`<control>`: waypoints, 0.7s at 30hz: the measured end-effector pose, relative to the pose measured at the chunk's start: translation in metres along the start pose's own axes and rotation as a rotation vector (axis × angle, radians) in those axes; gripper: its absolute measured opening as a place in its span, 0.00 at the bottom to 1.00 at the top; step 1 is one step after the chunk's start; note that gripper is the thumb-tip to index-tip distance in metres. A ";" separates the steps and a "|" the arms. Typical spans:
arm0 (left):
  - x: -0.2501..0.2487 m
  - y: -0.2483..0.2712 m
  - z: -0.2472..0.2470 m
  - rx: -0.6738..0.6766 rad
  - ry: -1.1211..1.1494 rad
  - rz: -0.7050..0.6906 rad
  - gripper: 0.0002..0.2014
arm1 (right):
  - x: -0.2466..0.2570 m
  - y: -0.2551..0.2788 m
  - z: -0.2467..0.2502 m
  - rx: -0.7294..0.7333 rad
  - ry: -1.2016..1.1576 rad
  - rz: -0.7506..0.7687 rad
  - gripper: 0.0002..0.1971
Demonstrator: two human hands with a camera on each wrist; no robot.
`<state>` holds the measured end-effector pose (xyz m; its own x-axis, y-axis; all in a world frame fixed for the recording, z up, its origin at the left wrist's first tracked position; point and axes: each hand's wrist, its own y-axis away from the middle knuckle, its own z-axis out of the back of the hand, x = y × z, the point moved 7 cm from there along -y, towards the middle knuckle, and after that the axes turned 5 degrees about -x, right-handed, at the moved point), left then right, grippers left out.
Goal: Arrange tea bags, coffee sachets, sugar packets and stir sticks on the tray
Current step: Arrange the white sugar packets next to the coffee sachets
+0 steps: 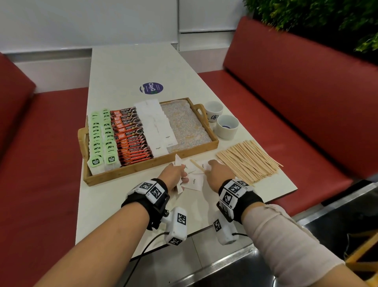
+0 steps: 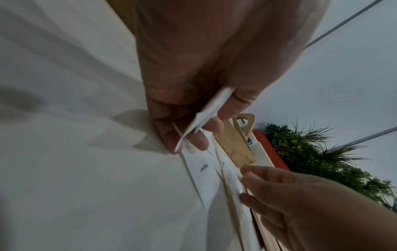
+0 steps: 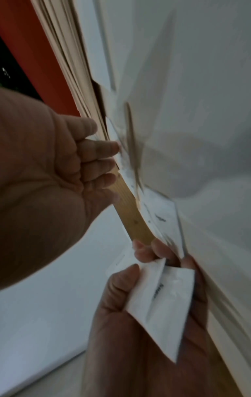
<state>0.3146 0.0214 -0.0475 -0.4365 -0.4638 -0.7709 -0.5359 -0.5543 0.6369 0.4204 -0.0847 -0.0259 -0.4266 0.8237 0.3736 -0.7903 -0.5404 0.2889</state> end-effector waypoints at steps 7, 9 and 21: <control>-0.002 0.003 0.001 0.000 -0.045 -0.004 0.08 | -0.016 -0.023 0.020 0.022 0.188 0.014 0.29; -0.004 0.004 0.000 0.010 -0.038 0.000 0.08 | -0.015 -0.028 0.017 0.044 0.303 0.077 0.29; -0.006 -0.001 0.001 0.051 0.061 0.068 0.08 | -0.003 -0.043 0.022 0.079 0.314 0.140 0.30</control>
<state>0.3173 0.0252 -0.0431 -0.4291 -0.5409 -0.7234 -0.5431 -0.4854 0.6851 0.4650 -0.0674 -0.0203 -0.6525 0.7468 0.1284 -0.6833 -0.6532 0.3263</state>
